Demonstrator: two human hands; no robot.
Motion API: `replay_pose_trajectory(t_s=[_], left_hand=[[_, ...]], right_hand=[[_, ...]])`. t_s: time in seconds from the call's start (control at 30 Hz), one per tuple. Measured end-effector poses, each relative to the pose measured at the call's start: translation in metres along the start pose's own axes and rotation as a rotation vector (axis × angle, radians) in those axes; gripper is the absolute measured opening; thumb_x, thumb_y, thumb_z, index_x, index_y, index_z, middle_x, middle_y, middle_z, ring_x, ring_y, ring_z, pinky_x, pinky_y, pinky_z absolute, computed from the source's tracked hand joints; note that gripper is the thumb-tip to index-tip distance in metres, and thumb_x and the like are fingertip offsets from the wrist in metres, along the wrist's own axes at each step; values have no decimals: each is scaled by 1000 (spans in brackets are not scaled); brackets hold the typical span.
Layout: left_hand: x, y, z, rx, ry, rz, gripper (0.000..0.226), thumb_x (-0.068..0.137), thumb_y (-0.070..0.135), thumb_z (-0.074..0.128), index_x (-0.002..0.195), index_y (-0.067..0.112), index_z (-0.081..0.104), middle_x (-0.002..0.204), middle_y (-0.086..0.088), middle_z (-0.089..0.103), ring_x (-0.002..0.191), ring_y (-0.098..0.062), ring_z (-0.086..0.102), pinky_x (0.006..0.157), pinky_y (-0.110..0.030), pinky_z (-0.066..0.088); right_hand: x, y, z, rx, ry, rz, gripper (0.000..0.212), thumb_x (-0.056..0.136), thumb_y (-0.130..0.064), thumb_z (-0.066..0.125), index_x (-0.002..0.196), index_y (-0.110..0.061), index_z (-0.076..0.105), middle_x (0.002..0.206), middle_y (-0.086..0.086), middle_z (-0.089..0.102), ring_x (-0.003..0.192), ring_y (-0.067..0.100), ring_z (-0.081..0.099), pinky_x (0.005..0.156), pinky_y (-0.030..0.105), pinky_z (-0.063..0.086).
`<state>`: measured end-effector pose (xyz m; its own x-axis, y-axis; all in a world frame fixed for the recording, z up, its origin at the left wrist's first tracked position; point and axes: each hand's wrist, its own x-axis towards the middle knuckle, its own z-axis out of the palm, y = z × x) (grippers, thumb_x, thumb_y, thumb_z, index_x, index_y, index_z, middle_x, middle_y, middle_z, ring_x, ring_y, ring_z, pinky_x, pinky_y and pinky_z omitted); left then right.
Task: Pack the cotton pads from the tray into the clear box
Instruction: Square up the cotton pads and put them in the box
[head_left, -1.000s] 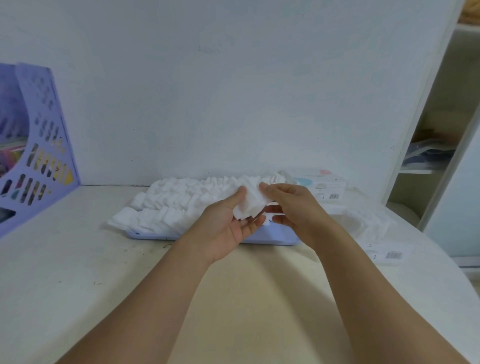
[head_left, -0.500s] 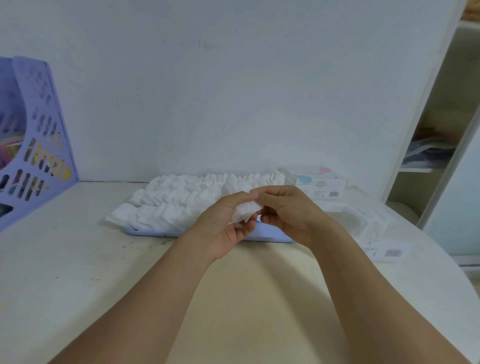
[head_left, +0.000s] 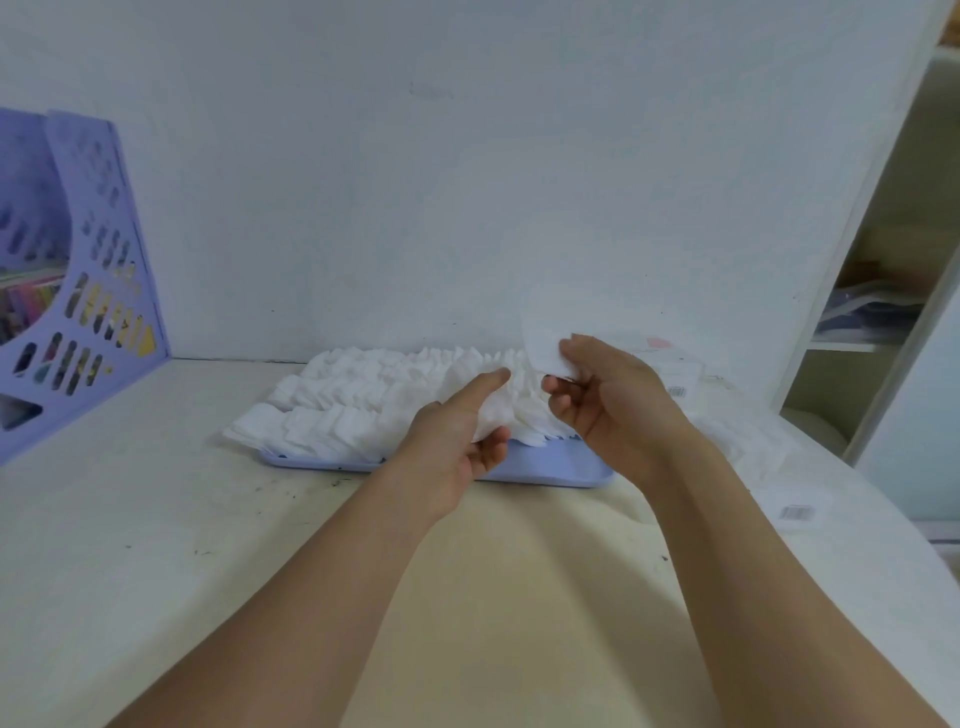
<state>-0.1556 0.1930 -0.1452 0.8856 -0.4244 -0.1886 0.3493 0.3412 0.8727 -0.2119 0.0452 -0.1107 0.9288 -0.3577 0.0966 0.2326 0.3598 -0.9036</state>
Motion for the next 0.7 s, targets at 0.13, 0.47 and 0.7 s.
replay_pose_trajectory(t_s=[0.13,0.47,0.7], left_hand=[[-2,0,3,23,-67,-10,19,86,29,69,96,13,72,81,-5,67,53,-13,54,45,-22,47],[-5,2,1,-121,-175,-81,54,77,32,86,122,11,65,114,-14,63,73,-23,72,57,-27,57],[-1,0,4,-234,-119,-81,42,86,15,71,125,3,62,128,-22,64,102,-33,67,75,-38,62]], right_hand=[[-4,8,8,-107,-89,74,13,98,-10,56,99,-3,67,84,13,68,59,18,64,45,23,46],[0,3,-1,-139,115,84,17,93,-5,50,77,-8,55,53,4,51,46,16,45,41,25,40],[-1,2,0,-60,3,-74,14,97,-4,63,110,-7,68,77,6,72,61,13,65,55,18,54]])
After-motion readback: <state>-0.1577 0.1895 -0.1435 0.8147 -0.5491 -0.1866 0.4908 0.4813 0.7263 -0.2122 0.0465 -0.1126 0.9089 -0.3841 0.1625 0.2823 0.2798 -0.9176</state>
